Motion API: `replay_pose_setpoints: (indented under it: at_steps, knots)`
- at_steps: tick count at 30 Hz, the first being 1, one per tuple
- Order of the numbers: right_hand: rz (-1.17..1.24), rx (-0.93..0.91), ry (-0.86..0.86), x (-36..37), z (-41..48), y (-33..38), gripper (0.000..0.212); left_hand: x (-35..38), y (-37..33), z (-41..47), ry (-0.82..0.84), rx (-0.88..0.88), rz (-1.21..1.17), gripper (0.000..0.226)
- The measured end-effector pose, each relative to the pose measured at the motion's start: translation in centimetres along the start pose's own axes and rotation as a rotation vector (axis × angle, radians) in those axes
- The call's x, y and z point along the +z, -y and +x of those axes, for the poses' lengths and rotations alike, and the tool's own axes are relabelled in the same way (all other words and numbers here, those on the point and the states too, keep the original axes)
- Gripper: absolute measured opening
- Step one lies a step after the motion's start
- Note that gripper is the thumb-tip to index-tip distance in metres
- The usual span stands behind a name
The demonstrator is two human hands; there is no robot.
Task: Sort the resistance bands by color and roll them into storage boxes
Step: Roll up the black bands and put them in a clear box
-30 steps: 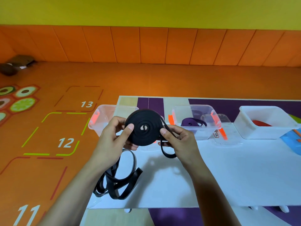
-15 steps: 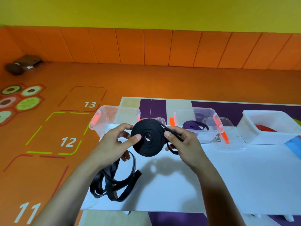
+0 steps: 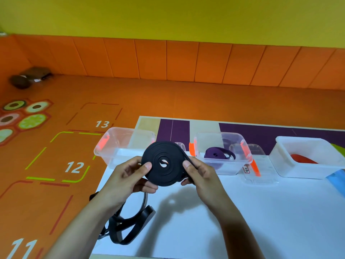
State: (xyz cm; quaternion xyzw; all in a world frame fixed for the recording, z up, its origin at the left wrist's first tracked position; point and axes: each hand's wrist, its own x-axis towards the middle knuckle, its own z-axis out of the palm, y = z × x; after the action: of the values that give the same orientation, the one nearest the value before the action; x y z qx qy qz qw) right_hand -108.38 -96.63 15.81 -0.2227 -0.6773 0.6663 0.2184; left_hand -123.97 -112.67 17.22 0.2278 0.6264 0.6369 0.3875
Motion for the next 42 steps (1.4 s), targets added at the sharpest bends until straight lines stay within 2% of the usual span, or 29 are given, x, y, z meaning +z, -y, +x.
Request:
replay_pose_setpoints:
  at_steps: [6, 11, 16, 21, 26, 31, 34, 36, 39, 42]
  knots:
    - [0.196, 0.036, -0.041, 0.5, 0.6, -1.3, 0.04, 2.0, 1.7, 0.9, -0.074, -0.008, -0.161, 0.026]
    - [0.283, 0.128, -0.043, 1.3, 1.2, -3.8, 0.038, 1.8, 3.5, 0.1, -0.143, -0.049, -0.152, 0.022]
    - [0.173, 0.146, -0.124, 2.4, 2.8, -6.1, 0.033, -0.3, 5.0, 0.2, -0.216, -0.093, -0.153, 0.031]
    - [0.065, 0.106, -0.129, 4.9, 5.6, -6.5, 0.032, -2.8, 5.5, 1.8, -0.278, -0.12, -0.165, 0.026]
    - [0.063, 0.159, -0.103, 9.2, 9.3, -7.1, 0.032, -5.9, 5.6, 5.4, -0.354, -0.153, -0.163, 0.02]
    - [0.025, 0.231, -0.17, 12.5, 15.2, -8.8, 0.032, -10.0, 6.2, 10.5, -0.437, -0.183, 0.055, 0.015]
    - [-0.01, 0.273, -0.177, 14.3, 19.0, -9.8, 0.03, -12.7, 6.6, 14.3, -0.517, -0.138, 0.207, 0.009]
    - [-0.059, 0.33, -0.152, 15.2, 21.3, -10.8, 0.03, -14.2, 6.7, 16.9, -0.556, -0.114, 0.311, 0.021]
    - [-0.209, 0.395, -0.098, 15.6, 24.4, -12.7, 0.03, -16.3, 7.2, 20.9, -0.461, -0.152, 0.473, 0.02]
    - [-0.32, 0.469, -0.031, 15.8, 27.1, -14.3, 0.033, -18.4, 8.4, 25.0, -0.323, -0.262, 0.559, 0.02]
